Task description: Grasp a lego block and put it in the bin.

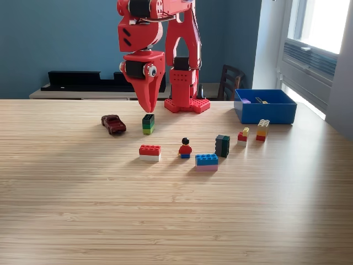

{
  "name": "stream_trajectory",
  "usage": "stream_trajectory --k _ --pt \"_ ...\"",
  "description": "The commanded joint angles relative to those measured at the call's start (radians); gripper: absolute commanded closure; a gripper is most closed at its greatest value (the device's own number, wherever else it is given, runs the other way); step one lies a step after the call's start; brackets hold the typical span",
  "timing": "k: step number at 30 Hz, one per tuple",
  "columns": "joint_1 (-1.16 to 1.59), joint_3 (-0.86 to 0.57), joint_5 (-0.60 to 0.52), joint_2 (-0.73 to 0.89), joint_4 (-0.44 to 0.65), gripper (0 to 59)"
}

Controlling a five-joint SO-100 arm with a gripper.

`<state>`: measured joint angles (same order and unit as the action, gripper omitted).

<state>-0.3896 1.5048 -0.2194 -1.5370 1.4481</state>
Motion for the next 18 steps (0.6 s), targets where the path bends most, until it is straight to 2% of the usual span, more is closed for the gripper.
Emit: stream_trajectory --k 1,2,5,8,15,18 --pt "-0.061 -0.051 -0.089 -0.018 -0.005 58.5" --pt "-0.074 -0.048 -0.11 -0.02 -0.005 58.5" --pt "-0.098 -0.032 -0.172 -0.02 -0.005 50.2" --pt "-0.11 0.002 -0.229 -0.02 -0.005 46.4" --pt "-0.156 0.048 -0.325 -0.035 0.0 42.5" --pt "-0.175 0.094 -0.356 -0.118 -0.009 40.8"
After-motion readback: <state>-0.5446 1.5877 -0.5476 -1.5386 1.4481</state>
